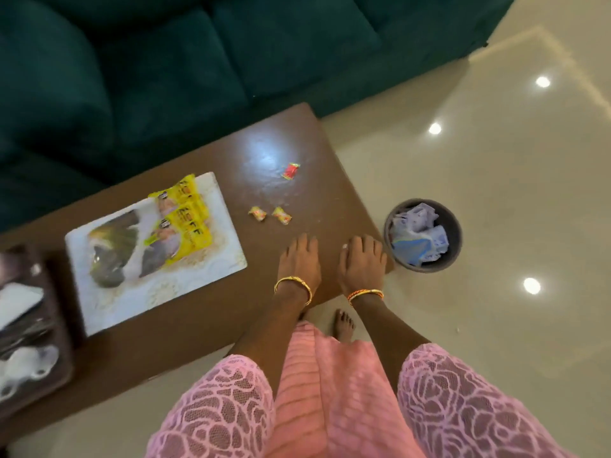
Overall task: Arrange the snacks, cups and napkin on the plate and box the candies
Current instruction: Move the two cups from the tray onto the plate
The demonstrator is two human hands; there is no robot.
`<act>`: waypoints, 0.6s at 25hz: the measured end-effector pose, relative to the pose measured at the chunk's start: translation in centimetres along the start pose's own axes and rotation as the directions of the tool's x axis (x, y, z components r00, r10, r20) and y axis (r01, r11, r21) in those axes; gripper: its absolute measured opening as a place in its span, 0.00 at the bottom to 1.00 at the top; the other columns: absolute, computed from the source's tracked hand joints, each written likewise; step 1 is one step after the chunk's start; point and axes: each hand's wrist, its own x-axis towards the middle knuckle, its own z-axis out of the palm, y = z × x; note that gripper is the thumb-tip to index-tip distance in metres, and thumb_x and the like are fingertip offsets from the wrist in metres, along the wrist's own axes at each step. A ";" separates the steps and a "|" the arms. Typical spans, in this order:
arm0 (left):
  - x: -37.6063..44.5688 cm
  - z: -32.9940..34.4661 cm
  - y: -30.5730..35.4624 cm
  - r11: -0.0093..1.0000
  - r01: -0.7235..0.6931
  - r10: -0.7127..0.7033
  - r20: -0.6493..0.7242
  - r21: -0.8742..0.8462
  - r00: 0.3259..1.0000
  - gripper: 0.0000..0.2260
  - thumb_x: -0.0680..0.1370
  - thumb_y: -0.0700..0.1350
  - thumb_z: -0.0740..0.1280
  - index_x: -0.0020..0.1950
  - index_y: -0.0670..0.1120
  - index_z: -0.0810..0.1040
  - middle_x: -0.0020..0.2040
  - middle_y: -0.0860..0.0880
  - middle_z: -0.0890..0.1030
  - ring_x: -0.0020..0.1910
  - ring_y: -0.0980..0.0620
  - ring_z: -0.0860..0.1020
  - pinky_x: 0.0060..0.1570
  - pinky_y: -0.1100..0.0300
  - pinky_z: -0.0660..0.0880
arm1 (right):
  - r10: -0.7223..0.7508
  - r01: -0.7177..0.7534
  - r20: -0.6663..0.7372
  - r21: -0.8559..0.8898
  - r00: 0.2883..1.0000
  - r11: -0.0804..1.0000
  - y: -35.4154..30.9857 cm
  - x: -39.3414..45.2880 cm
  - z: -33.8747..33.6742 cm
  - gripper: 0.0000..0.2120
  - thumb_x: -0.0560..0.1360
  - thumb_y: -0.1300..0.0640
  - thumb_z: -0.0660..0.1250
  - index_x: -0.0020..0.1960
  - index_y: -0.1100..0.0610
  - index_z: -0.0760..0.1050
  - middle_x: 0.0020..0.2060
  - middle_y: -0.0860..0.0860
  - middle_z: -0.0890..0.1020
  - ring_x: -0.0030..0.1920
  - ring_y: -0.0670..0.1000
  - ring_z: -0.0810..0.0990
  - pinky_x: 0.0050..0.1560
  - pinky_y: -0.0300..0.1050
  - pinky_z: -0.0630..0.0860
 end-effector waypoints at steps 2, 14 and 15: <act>-3.7 -0.5 -4.5 0.991 0.129 -0.130 -0.031 -0.031 0.991 0.21 0.78 0.42 0.56 0.71 0.42 0.61 0.70 0.42 0.67 0.68 0.43 0.67 0.66 0.49 0.66 | -0.151 0.151 0.044 -0.007 0.988 0.989 -3.3 -2.6 0.3 0.09 0.74 0.56 0.62 0.50 0.60 0.75 0.52 0.60 0.79 0.54 0.62 0.76 0.52 0.54 0.72; -22.7 2.1 -29.8 0.870 0.472 -0.482 -0.049 -0.139 0.875 0.26 0.80 0.48 0.51 0.76 0.41 0.51 0.77 0.42 0.56 0.77 0.44 0.53 0.74 0.47 0.51 | -0.518 0.547 0.286 -0.025 0.806 0.837 -24.2 -18.1 9.2 0.26 0.75 0.51 0.54 0.69 0.62 0.66 0.68 0.60 0.71 0.70 0.60 0.68 0.67 0.59 0.66; -23.9 2.1 -31.7 0.876 0.465 -0.472 -0.030 -0.125 0.881 0.26 0.80 0.48 0.51 0.76 0.40 0.50 0.77 0.41 0.55 0.77 0.44 0.53 0.74 0.47 0.51 | -0.528 0.558 0.290 -0.026 0.798 0.829 -25.9 -19.4 10.0 0.26 0.75 0.50 0.52 0.69 0.62 0.66 0.68 0.60 0.71 0.70 0.60 0.68 0.67 0.59 0.65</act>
